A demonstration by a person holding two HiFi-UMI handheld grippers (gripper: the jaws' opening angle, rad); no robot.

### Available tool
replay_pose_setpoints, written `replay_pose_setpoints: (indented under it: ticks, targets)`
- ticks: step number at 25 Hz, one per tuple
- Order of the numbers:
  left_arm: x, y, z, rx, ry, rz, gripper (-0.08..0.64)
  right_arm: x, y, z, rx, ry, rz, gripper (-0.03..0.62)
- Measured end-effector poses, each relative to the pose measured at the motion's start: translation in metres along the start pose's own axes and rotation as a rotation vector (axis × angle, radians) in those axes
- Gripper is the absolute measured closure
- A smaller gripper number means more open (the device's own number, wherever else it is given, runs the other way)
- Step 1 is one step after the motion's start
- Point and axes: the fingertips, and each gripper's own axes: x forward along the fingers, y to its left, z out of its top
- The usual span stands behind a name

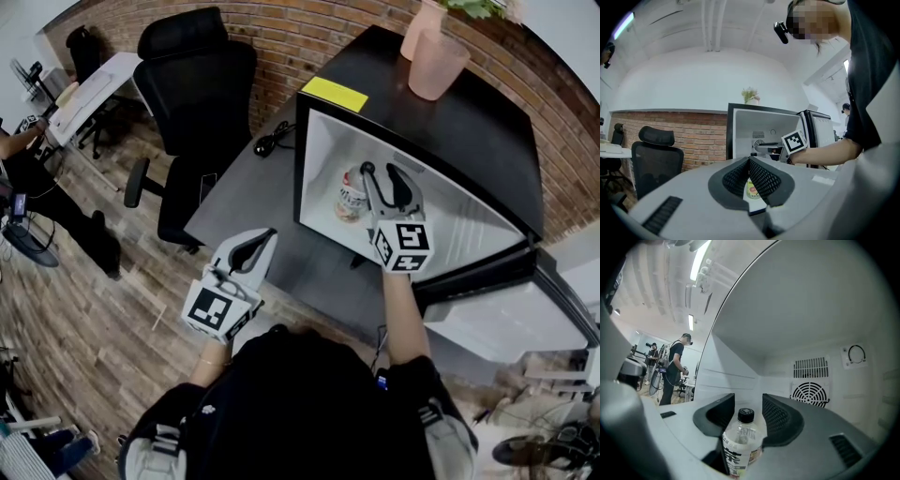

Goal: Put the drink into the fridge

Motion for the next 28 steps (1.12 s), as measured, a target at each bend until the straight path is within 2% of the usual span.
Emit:
replay_pose_setpoints:
  ticks: [6,10,13,19,28]
  targets:
    - [0.014,-0.010,-0.001,-0.007,-0.004,-0.054,0.563,-0.037,-0.003,0.010,0.028,-0.055,-0.026,0.481]
    - [0.026,-0.021,-0.001,-0.010,-0.004,-0.101,0.563,-0.063,-0.004,0.014,0.056,-0.085,-0.045,0.557]
    - [0.035,-0.031,-0.002,-0.014,-0.005,-0.144,0.563,-0.080,-0.005,0.015,0.067,-0.087,-0.063,0.585]
    - [0.051,-0.051,-0.002,-0.017,-0.013,-0.224,0.563,-0.115,0.000,0.011,0.098,-0.077,-0.089,0.592]
    - [0.066,-0.070,-0.003,-0.022,-0.046,-0.291,0.563,-0.150,0.013,-0.003,0.154,-0.049,-0.127,0.592]
